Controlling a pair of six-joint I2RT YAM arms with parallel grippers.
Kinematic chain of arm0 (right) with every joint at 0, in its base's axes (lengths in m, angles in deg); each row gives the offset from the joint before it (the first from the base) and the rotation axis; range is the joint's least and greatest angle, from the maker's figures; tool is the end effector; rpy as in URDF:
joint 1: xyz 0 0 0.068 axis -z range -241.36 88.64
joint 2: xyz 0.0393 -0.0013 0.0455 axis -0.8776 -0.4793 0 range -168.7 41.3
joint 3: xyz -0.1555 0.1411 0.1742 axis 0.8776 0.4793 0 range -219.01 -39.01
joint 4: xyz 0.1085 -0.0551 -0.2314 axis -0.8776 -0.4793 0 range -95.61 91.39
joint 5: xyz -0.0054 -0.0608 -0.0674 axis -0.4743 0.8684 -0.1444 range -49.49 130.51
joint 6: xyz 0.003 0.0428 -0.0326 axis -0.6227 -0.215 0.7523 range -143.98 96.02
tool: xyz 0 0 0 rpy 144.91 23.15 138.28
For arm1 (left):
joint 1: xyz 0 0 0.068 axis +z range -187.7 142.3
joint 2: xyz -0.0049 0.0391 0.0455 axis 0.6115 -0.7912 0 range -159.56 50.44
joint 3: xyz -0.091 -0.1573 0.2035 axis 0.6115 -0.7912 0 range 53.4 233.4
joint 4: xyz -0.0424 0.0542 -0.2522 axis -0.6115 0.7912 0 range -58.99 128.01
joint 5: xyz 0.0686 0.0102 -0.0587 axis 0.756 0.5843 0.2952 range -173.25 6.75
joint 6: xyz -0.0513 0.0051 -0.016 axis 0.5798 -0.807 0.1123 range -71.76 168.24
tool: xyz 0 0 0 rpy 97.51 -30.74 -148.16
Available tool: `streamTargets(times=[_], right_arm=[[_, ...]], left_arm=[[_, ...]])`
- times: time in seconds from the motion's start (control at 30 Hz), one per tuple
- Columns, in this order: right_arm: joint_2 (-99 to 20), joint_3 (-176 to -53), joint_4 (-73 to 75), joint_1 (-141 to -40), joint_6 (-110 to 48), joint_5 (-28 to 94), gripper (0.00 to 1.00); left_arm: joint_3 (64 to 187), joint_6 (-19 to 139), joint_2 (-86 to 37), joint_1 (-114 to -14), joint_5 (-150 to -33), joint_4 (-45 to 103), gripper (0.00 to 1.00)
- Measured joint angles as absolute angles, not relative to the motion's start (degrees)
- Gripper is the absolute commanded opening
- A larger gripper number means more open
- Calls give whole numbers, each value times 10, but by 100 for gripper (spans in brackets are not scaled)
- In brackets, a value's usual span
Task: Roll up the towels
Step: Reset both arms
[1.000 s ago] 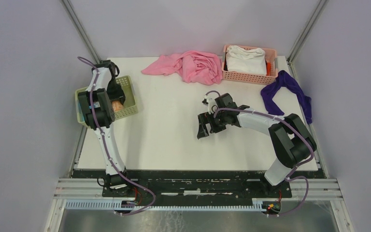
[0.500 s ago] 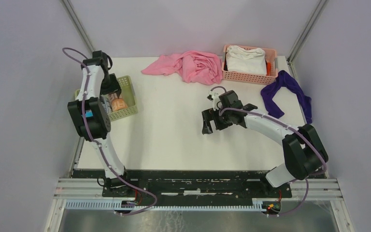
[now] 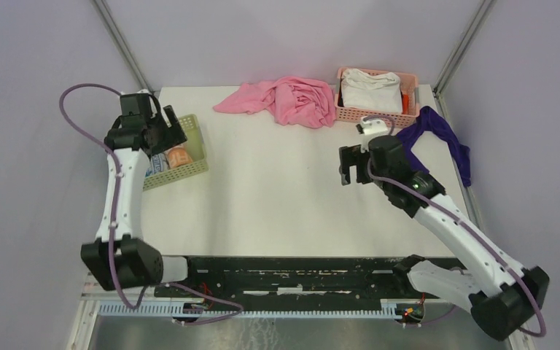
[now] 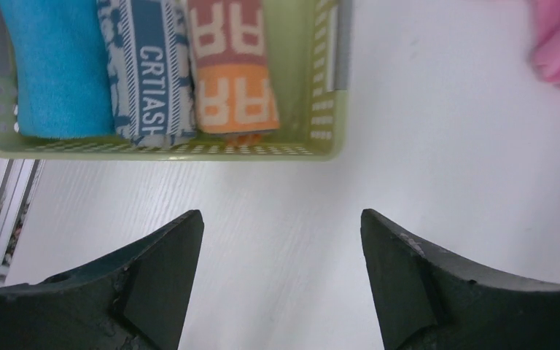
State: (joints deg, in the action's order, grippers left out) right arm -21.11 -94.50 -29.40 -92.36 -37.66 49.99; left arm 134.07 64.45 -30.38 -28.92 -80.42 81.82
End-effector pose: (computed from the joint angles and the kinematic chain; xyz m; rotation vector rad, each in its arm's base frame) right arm 0.2040 0.1157 0.3108 -0.2458 2.2159 0.2448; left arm 0.2883 0.0463 0.3483 -0.5529 2.3957 0.0041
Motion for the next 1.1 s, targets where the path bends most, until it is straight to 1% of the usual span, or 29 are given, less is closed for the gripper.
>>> streamTargets(times=[0.03, 0.07, 0.2, 0.27, 0.47, 0.57, 0.67, 0.77, 0.93, 1.1], right_arm=[[-188, -946, -297, -924, -377, 522, 100], [-164, -947, -300, -924, -376, 546, 100], [-68, -951, -314, -924, -370, 641, 100], [-33, -955, -326, -924, -364, 678, 100], [40, -955, -351, -924, -345, 746, 100], [68, -947, -348, -924, -339, 764, 100], [83, -926, -342, -924, -333, 773, 100], [86, -908, -340, -924, -329, 781, 100], [86, -894, -337, -924, -321, 794, 100], [86, -890, -328, -924, -311, 805, 100]], left_arm=[[1333, 644, -272, -299, -807, 805, 97], [1329, 644, -243, -311, -808, 795, 100], [1293, 644, -116, -388, -783, 738, 99], [1254, 644, -42, -428, -758, 704, 99], [1139, 643, 146, -442, -699, 637, 99], [1085, 643, 205, -442, -680, 592, 99], [1028, 643, 220, -442, -672, 554, 99], [989, 643, 201, -442, -669, 535, 99], [966, 643, 163, -442, -668, 496, 99], [941, 643, 157, -442, -668, 469, 99]])
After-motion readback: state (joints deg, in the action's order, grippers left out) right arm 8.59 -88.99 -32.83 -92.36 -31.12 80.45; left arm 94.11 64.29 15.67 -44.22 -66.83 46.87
